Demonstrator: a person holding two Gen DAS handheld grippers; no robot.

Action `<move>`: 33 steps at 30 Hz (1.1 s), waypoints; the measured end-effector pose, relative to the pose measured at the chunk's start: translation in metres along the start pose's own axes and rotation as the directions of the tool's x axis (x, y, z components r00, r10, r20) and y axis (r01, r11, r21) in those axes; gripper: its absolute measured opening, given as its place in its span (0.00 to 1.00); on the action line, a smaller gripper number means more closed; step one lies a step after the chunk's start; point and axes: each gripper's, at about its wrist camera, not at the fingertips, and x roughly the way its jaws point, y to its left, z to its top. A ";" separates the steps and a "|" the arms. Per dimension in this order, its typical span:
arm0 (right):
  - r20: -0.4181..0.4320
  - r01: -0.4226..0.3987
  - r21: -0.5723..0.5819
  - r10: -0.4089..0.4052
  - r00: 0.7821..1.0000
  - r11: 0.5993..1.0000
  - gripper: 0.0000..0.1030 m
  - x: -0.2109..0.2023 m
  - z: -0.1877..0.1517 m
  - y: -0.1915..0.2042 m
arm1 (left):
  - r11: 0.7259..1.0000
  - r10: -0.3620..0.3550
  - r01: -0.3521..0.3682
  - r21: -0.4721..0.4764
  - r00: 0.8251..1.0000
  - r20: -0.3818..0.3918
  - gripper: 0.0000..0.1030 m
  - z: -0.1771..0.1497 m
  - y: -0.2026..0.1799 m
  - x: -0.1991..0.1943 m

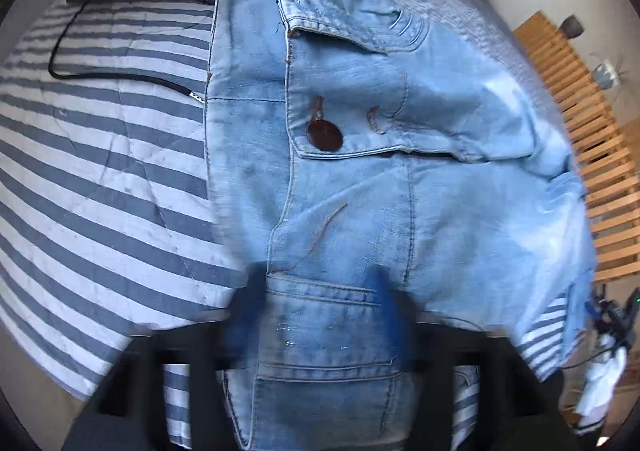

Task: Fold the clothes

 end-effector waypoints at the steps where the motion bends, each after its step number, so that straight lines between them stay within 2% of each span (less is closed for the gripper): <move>1: 0.005 -0.012 0.007 0.012 1.000 1.000 0.50 0.005 0.005 0.004 | 1.000 0.004 -0.004 -0.013 1.000 0.004 0.25 0.001 0.001 -0.001; 4: 0.029 -0.021 0.057 0.020 0.999 0.998 0.50 0.017 0.021 0.012 | 0.997 -0.046 0.047 -0.053 0.999 0.021 0.17 0.001 0.009 -0.010; 9: 0.045 -0.100 0.203 0.093 0.995 0.974 0.51 0.048 0.059 0.001 | 0.985 -0.125 0.135 -0.105 0.988 0.091 0.14 0.005 0.023 -0.043; 10: 0.040 -0.103 0.218 0.097 0.994 0.970 0.45 0.052 0.064 0.001 | 0.982 -0.137 0.150 -0.114 0.984 0.113 0.14 0.010 0.025 -0.052; 11: 0.039 -0.099 0.214 0.093 0.995 0.972 0.33 0.056 0.070 0.004 | 0.981 -0.141 0.156 -0.116 0.982 0.129 0.14 0.015 0.025 -0.059; 12: 0.032 -0.084 0.189 0.080 0.996 0.978 0.09 0.058 0.077 0.011 | 0.980 -0.142 0.159 -0.117 0.979 0.144 0.14 0.022 0.025 -0.066; 14: 0.056 -0.074 0.134 0.067 0.996 0.988 0.07 0.053 0.092 0.028 | 0.981 -0.146 0.166 -0.102 0.974 0.174 0.14 0.041 0.018 -0.081; 16: 0.116 -0.041 0.060 0.034 0.993 0.997 0.05 0.037 0.110 0.052 | 0.986 -0.133 0.151 -0.071 0.969 0.210 0.14 0.071 0.004 -0.098; 20: 0.303 0.077 -0.082 -0.049 0.952 0.994 0.04 -0.013 0.167 0.121 | 0.993 -0.108 0.115 -0.005 0.948 0.298 0.13 0.146 -0.044 -0.138; 23: 0.413 0.069 -0.104 -0.020 0.910 0.992 0.04 -0.054 0.212 0.169 | 0.993 -0.118 0.119 0.022 0.909 0.400 0.13 0.194 -0.074 -0.185; 26: 0.525 0.067 -0.154 0.024 0.851 0.986 0.04 -0.102 0.226 0.211 | 0.992 -0.124 0.117 0.045 0.862 0.492 0.13 0.219 -0.084 -0.236; 27: 0.535 0.043 -0.164 0.052 0.843 0.986 0.04 -0.114 0.224 0.217 | 0.993 -0.115 0.108 0.044 0.854 0.508 0.13 0.222 -0.083 -0.246; 28: 0.529 0.009 -0.166 0.081 0.845 0.986 0.04 -0.121 0.219 0.219 | 0.995 -0.101 0.094 0.041 0.851 0.516 0.13 0.220 -0.077 -0.255; 30: 0.494 -0.037 -0.178 0.122 0.861 0.983 0.04 -0.124 0.198 0.220 | 0.997 -0.072 0.062 0.035 0.866 0.495 0.13 0.207 -0.055 -0.262; 33: 0.431 -0.028 -0.231 0.128 0.893 0.973 0.04 -0.108 0.139 0.211 | 1.000 -0.012 0.010 0.006 0.907 0.421 0.13 0.181 -0.014 -0.247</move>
